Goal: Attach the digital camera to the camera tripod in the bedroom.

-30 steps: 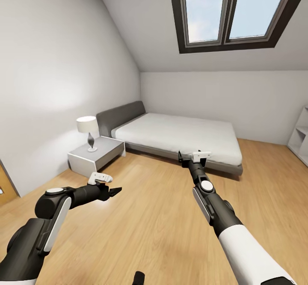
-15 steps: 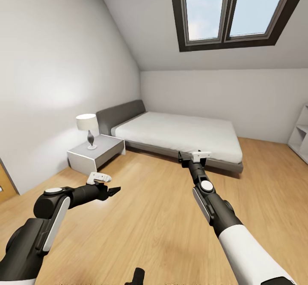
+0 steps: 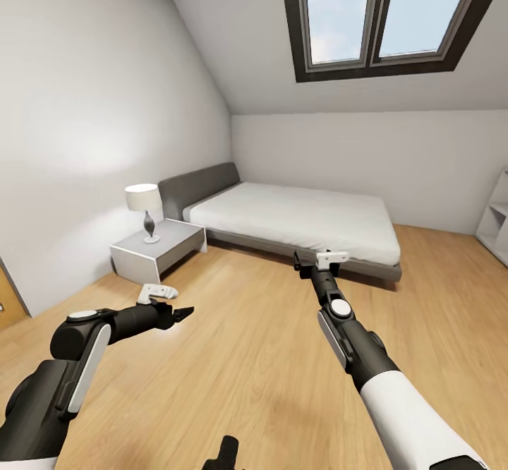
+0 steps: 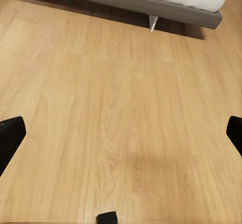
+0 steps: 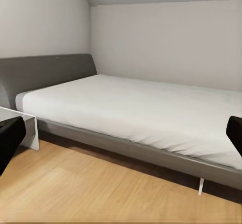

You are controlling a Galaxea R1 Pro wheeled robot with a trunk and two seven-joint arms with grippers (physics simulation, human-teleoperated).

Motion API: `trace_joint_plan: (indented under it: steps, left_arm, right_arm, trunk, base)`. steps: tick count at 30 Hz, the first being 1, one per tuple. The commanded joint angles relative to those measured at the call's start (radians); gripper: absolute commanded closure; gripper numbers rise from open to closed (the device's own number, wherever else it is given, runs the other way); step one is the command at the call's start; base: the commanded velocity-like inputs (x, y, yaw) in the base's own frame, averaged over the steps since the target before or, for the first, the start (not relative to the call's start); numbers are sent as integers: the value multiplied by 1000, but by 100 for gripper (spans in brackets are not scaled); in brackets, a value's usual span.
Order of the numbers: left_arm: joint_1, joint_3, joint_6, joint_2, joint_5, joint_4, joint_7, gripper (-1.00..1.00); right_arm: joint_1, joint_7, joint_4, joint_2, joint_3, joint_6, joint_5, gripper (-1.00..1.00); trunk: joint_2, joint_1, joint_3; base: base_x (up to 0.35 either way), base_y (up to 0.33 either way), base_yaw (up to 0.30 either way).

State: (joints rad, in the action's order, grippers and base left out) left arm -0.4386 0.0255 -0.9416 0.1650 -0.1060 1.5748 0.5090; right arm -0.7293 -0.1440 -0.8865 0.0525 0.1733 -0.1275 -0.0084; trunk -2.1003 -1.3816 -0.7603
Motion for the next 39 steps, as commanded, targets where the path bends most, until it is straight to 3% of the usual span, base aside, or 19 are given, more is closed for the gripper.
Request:
trace_joint_plan:
  steps: [1,9,16,19,24,28,31,32,35,36,39]
  left_arm:
    - [-1,3,-9,0,-11,-2,-3,-100]
    - [-1,22,-8,1,-13,-13,-3,-100]
    - [-2,124,-8,3,-13,-47,-2,-100]
    - [-3,151,-9,4,-13,-59,-2,-100]
    - [-4,165,-13,6,-12,-58,8,-100]
    - [-5,164,-11,7,-12,-54,38,-100]
    - [-5,161,-10,7,-10,-49,100,-100]
    - [-5,158,-8,40,-8,-44,251,-100]
    - [-5,146,-8,56,-8,-44,268,-100]
    - [-5,77,-9,62,-7,-44,273,-100]
    - [-5,20,-9,69,-6,-44,274,-100]
  right_arm:
    - [-1,-7,2,0,3,-3,-1,-100]
    - [-1,-6,4,0,3,-13,-1,-100]
    - [-1,-6,8,0,4,-42,-1,-100]
    - [-1,-6,11,0,4,-49,-1,-100]
    - [-1,-6,27,0,11,-59,-1,-100]
    - [-1,-6,31,0,14,-68,0,-100]
    - [-1,-6,33,0,16,-72,0,-100]
    - [-1,-5,61,0,25,-76,1,-100]
    - [-1,14,65,0,62,-75,1,-100]
    - [-1,105,74,-2,83,-75,1,-100]
    - [-1,215,85,-7,84,-75,1,-100]
  trunk:
    - [-8,-4,-4]
    - [-64,-34,-29]
    - [-113,-61,-51]
    - [-134,-73,-61]
    - [-169,-92,-76]
    - [-197,-107,-89]
    - [-218,-119,-98]
    - [-225,-123,-101]
    - [-246,-134,-111]
    - [-253,-138,-114]
    - [-274,-149,-123]
  base:
    - [0,0,0]
    - [0,0,0]
    - [0,0,0]
    - [0,0,0]
    - [0,0,0]
    - [0,0,0]
    - [0,0,0]
    - [0,0,0]
    - [0,0,0]
    - [0,0,0]
    - [0,0,0]
